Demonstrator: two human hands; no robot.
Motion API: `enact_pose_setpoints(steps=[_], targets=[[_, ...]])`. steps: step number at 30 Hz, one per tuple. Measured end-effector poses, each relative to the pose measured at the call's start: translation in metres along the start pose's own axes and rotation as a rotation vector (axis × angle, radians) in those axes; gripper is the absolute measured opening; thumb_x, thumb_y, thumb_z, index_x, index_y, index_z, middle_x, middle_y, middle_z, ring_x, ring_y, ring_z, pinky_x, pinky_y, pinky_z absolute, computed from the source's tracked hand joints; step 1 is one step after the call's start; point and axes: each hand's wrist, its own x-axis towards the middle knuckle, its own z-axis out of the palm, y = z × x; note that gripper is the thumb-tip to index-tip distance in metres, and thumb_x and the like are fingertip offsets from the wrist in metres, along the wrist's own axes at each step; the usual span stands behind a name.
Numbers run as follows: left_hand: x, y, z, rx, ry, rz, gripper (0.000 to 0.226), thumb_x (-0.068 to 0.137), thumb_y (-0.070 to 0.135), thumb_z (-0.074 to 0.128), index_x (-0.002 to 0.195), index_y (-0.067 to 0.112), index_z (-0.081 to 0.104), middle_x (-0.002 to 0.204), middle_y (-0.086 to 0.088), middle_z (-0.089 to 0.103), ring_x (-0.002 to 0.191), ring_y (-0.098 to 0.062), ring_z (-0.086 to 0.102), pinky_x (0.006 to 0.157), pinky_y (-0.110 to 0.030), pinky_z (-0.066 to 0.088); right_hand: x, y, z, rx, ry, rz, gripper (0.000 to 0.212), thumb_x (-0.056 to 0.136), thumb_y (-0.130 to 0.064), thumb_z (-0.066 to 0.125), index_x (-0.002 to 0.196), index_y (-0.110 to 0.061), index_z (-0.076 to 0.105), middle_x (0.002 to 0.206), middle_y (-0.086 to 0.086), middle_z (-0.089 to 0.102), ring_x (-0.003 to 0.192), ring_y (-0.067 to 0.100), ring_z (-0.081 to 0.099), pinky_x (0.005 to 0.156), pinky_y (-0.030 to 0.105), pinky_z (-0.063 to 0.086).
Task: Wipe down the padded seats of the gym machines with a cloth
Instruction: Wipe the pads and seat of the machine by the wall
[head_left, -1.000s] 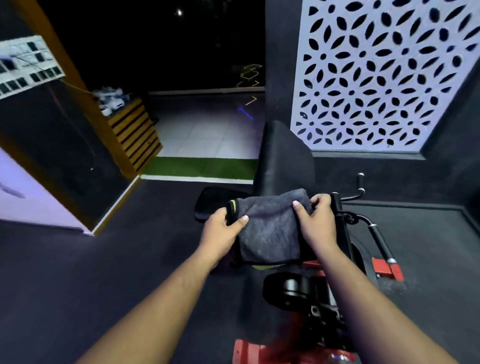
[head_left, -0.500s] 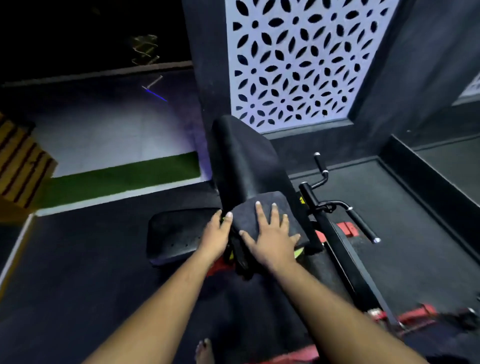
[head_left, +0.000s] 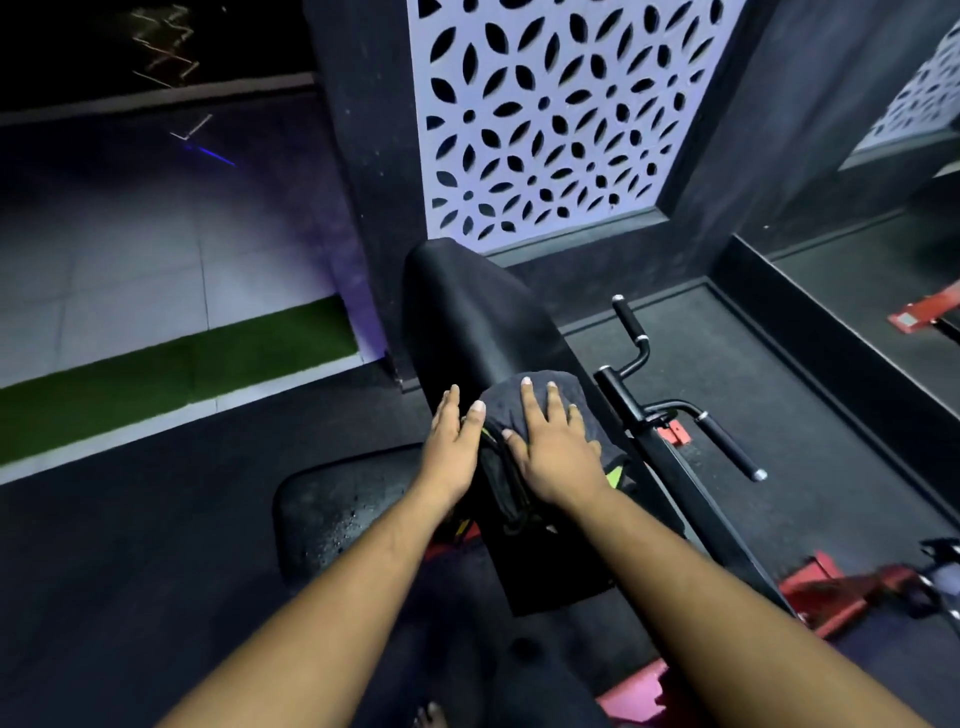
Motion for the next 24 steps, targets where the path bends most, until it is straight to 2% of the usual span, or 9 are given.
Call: enact_pose_setpoints(steps=[4, 9, 13, 16, 18, 21, 24], targets=[[0.042, 0.009, -0.006, -0.002, 0.041, 0.003, 0.065, 0.107, 0.042, 0.045, 0.163, 0.019, 0.021, 0.169, -0.008, 0.023, 0.155, -0.019, 0.024, 0.127, -0.033, 0.017, 0.057, -0.018, -0.009, 0.039, 0.004, -0.014, 0.072, 0.104, -0.062, 0.031, 0.161, -0.04, -0.006, 0.172, 0.004, -0.006, 0.156, 0.04, 0.006, 0.113, 0.073, 0.024], [0.097, 0.032, -0.008, 0.014, 0.121, -0.02, 0.071, 0.106, 0.038, 0.049, 0.164, 0.017, 0.014, 0.169, -0.01, 0.022, 0.155, -0.022, 0.023, 0.12, -0.025, 0.017, 0.131, -0.027, -0.024, 0.118, 0.007, -0.12, 0.068, 0.105, -0.059, 0.032, 0.163, -0.038, 0.004, 0.172, -0.005, 0.001, 0.156, 0.039, 0.002, 0.113, 0.074, 0.025], [0.135, 0.052, -0.003, 0.031, 0.203, -0.026, 0.073, 0.106, 0.036, 0.051, 0.163, 0.015, 0.013, 0.17, -0.008, 0.019, 0.155, -0.02, 0.021, 0.114, -0.018, 0.015, 0.189, -0.028, -0.036, 0.261, 0.053, -0.276, 0.063, 0.106, -0.05, 0.038, 0.162, -0.03, 0.02, 0.169, -0.009, 0.019, 0.157, 0.026, 0.009, 0.114, 0.072, 0.025], [0.152, 0.062, -0.002, 0.068, 0.235, -0.022, 0.073, 0.106, 0.038, 0.049, 0.164, 0.015, 0.01, 0.171, -0.006, 0.015, 0.156, -0.018, 0.018, 0.116, -0.018, 0.012, 0.224, -0.032, -0.046, 0.367, 0.09, -0.383, 0.063, 0.104, -0.051, 0.036, 0.162, -0.029, 0.023, 0.171, -0.013, 0.013, 0.158, 0.016, 0.01, 0.117, 0.07, 0.023], [0.152, 0.064, -0.005, 0.107, 0.238, -0.005, 0.072, 0.106, 0.042, 0.046, 0.164, 0.016, 0.01, 0.171, -0.005, 0.014, 0.157, -0.017, 0.015, 0.121, -0.022, 0.012, 0.229, -0.03, -0.05, 0.384, 0.093, -0.411, 0.067, 0.102, -0.061, 0.034, 0.162, -0.037, 0.016, 0.172, -0.014, 0.001, 0.159, 0.015, 0.001, 0.118, 0.073, 0.017], [0.153, 0.06, -0.014, 0.099, 0.262, -0.018, 0.073, 0.105, 0.054, 0.038, 0.164, 0.019, 0.012, 0.172, -0.003, 0.014, 0.157, -0.015, 0.013, 0.124, -0.027, 0.011, 0.227, -0.022, -0.044, 0.298, -0.126, -0.294, 0.083, 0.088, -0.081, 0.046, 0.153, -0.064, -0.001, 0.167, -0.017, -0.025, 0.154, 0.023, -0.025, 0.109, 0.081, 0.002], [0.157, 0.058, -0.019, 0.188, 0.23, -0.049, 0.084, 0.097, 0.064, 0.034, 0.164, 0.02, 0.011, 0.172, 0.0, 0.01, 0.158, -0.013, 0.01, 0.127, -0.03, 0.01, 0.241, -0.015, -0.038, 0.355, -0.18, -0.208, 0.078, 0.086, -0.081, 0.049, 0.149, -0.07, 0.003, 0.168, -0.019, -0.019, 0.156, 0.026, -0.02, 0.112, 0.08, 0.001]])
